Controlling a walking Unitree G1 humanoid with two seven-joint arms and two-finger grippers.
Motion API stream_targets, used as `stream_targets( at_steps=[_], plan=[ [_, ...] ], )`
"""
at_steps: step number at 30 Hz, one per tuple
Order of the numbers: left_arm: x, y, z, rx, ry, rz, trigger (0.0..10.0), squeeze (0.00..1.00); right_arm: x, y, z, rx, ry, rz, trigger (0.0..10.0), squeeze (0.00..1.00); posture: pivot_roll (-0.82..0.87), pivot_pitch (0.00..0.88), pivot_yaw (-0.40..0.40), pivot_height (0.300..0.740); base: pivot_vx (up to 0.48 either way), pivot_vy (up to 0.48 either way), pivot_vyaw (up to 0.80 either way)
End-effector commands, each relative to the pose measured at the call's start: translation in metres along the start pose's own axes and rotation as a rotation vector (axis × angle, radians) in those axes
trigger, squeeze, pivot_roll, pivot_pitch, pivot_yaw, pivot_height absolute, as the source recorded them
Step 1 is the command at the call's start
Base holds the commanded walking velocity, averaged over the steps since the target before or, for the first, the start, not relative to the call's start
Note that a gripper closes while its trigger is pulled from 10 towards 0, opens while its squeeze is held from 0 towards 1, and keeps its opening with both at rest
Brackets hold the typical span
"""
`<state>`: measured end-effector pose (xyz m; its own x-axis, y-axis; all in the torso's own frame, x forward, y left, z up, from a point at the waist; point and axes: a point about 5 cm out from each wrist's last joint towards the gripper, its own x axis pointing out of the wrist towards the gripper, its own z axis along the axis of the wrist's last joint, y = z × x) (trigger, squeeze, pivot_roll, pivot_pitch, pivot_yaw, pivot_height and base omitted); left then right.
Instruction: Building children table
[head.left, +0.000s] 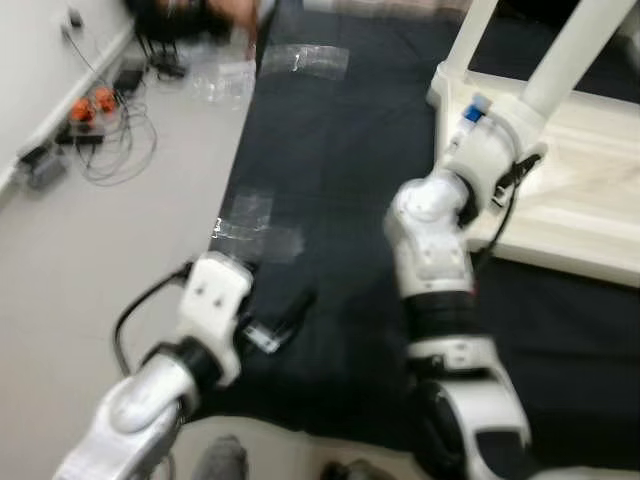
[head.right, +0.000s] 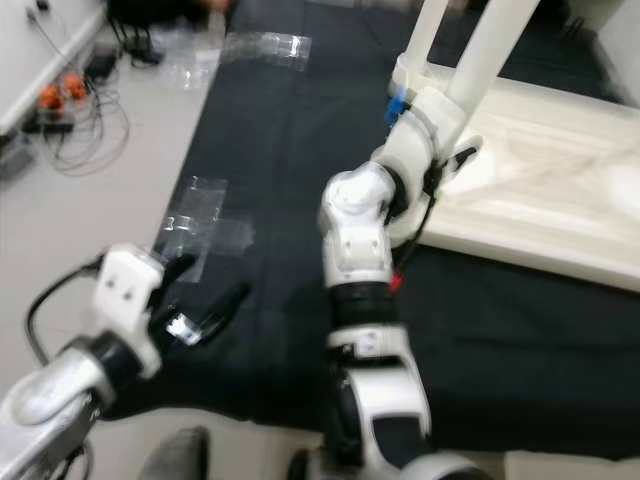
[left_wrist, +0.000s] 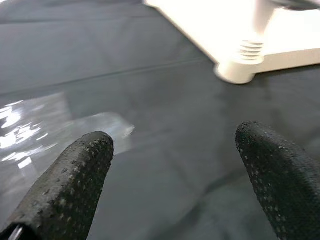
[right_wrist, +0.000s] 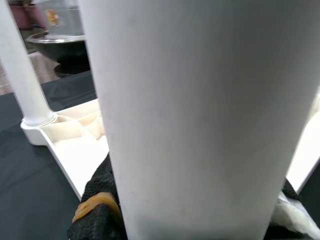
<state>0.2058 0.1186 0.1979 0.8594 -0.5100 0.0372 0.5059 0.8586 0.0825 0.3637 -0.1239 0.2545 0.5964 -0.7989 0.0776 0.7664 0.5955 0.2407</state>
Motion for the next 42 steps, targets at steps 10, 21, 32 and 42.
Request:
stream_targets(
  at_steps=[10,21,32,42],
  plan=[
    [-0.001,-0.004,-0.005,-0.013,0.024,-0.012,10.0,0.00,-0.004,-0.014,-0.045,-0.102,0.242,-0.168,10.0,0.00,0.12,0.241,-0.076,0.740,0.000,0.000,0.00],
    [0.000,-0.007,-0.006,-0.018,0.025,-0.026,10.0,0.00,-0.005,-0.007,-0.038,-0.056,0.185,-0.111,10.0,1.00,0.12,0.231,-0.073,0.740,0.000,0.000,0.00],
    [0.000,-0.007,-0.009,-0.011,0.028,-0.032,10.0,0.00,-0.010,0.002,-0.018,0.042,0.105,0.046,10.0,0.00,0.11,0.212,-0.071,0.740,0.000,0.000,0.00],
    [0.005,-0.003,-0.009,0.002,0.018,-0.030,10.0,0.00,-0.018,0.003,-0.010,0.053,0.029,0.307,10.0,0.00,0.11,0.187,-0.067,0.740,0.000,0.000,0.00]
  ],
)
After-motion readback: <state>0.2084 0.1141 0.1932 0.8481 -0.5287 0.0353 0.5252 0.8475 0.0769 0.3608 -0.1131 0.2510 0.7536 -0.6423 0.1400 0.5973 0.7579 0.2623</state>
